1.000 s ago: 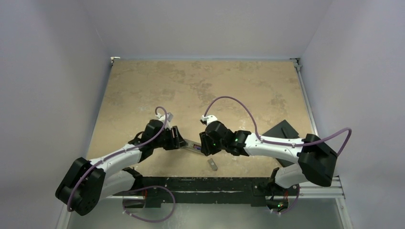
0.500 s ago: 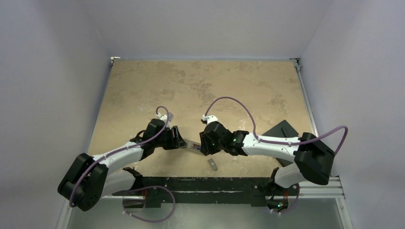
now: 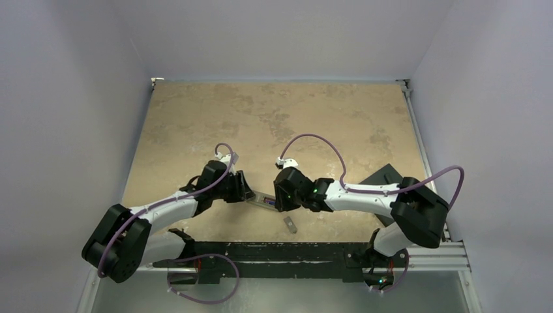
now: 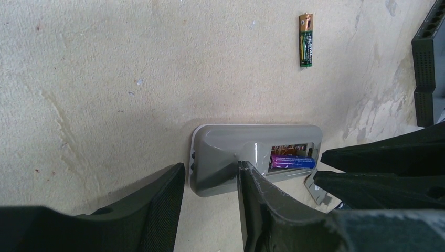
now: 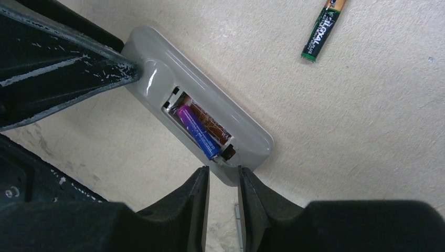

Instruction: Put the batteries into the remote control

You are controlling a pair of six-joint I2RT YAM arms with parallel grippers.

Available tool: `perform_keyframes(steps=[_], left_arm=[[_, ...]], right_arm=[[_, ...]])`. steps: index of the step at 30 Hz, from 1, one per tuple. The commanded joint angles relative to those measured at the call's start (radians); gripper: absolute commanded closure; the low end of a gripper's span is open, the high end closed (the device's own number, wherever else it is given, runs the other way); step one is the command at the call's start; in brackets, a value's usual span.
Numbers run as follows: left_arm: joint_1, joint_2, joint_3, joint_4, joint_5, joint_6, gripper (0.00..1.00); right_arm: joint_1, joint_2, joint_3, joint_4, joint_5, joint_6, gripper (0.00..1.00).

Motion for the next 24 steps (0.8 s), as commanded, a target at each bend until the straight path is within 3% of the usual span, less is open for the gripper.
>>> perform_keyframes(steps=[1, 24], left_arm=[[-0.006, -0.011, 0.024, 0.033, 0.015, 0.031, 0.61], [-0.006, -0.025, 0.001, 0.031, 0.029, 0.024, 0.65]], right_arm=[[-0.005, 0.002, 0.043, 0.035, 0.025, 0.03, 0.67], [-0.008, 0.035, 0.053, 0.069, 0.005, 0.056, 0.71]])
